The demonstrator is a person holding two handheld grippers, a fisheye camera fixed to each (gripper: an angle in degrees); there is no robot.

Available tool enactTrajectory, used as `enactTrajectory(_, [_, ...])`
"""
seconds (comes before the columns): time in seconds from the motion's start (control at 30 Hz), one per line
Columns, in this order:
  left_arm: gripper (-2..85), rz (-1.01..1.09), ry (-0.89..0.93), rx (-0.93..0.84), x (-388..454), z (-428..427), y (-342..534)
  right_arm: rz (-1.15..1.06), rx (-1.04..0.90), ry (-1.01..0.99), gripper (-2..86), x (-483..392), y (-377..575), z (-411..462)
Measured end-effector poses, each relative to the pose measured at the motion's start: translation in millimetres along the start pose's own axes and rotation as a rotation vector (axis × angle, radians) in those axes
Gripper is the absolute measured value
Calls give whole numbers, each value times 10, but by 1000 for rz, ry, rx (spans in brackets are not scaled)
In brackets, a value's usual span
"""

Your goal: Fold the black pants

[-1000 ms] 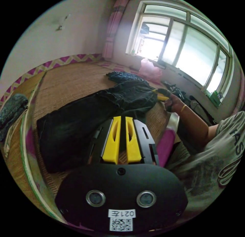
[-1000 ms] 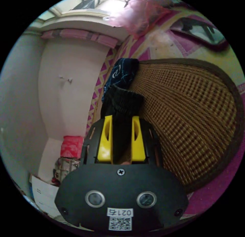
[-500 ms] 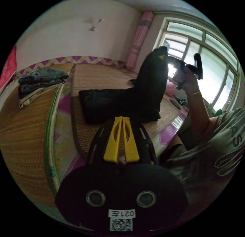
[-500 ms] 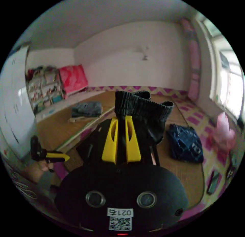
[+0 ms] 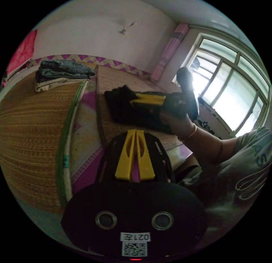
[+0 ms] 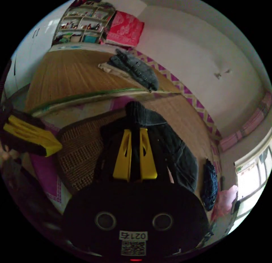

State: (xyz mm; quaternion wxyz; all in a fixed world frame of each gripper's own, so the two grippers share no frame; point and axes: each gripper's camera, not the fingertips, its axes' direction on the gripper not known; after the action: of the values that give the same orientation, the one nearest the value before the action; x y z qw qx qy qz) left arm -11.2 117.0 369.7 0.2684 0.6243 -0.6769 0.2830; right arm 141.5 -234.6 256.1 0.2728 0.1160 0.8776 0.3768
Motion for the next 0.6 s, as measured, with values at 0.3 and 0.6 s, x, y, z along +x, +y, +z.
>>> enactTrajectory(0.3, [2, -58, -11, 88, -362, 339, -653, 44, 29, -389, 68, 586, 541, -99])
enactTrajectory(0.6, [107, -234, -19, -70, -1365, 1033, -1353, 690, 28, -294, 110, 2960, 2091, -159])
